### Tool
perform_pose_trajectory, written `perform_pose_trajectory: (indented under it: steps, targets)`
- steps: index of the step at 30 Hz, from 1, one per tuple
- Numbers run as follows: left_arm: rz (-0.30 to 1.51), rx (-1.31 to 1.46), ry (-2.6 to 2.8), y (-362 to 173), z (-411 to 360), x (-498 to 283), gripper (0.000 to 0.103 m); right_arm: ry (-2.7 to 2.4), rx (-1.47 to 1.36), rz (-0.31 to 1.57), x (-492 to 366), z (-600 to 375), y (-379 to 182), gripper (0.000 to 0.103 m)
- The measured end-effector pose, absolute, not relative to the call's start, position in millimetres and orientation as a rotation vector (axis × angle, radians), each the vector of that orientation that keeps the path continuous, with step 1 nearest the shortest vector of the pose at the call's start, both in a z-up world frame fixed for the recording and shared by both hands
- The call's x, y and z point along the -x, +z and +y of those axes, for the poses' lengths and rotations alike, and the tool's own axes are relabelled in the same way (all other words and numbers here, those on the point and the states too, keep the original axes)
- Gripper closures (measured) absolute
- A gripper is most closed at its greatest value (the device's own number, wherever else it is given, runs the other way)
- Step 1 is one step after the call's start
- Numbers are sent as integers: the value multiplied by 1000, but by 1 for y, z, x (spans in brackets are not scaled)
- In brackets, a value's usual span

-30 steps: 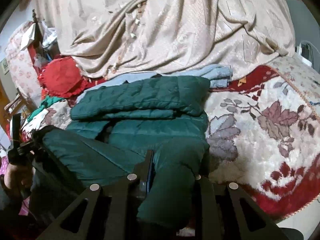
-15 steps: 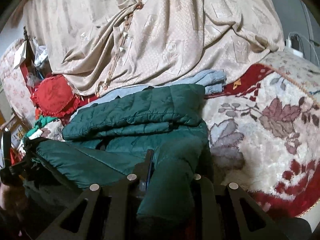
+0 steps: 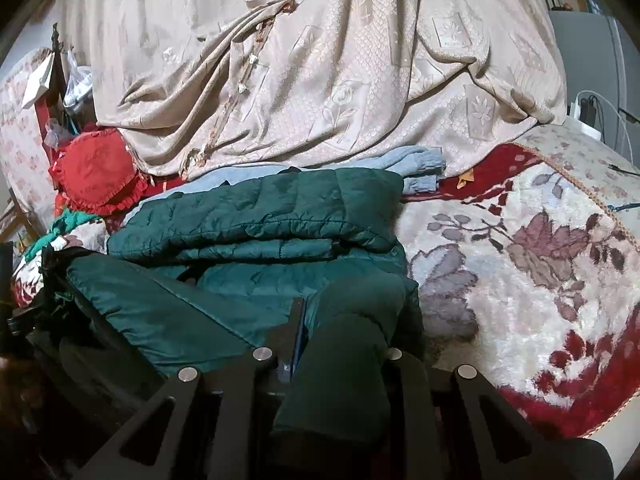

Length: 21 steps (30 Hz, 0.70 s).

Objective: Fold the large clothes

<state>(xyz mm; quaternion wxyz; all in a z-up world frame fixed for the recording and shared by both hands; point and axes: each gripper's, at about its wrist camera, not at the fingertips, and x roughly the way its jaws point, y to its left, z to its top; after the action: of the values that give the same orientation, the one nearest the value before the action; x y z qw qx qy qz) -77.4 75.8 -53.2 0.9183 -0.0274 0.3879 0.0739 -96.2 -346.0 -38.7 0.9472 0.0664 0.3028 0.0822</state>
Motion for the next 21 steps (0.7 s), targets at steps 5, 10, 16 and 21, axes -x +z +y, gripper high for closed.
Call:
perform_pose_trajectory:
  steps: [5, 10, 16, 21]
  targets:
    - [796, 76, 143, -52, 77, 78, 86, 161, -125, 612, 98, -344, -39, 86]
    - [726, 167, 120, -34, 91, 95, 87, 155, -127, 564, 109, -345, -18, 86]
    - [564, 221, 67, 16, 108, 122, 88, 162, -77, 398, 126, -348, 32, 86]
    - [444, 182, 25, 69, 105, 121, 88, 172, -75, 273, 117, -349, 68, 86]
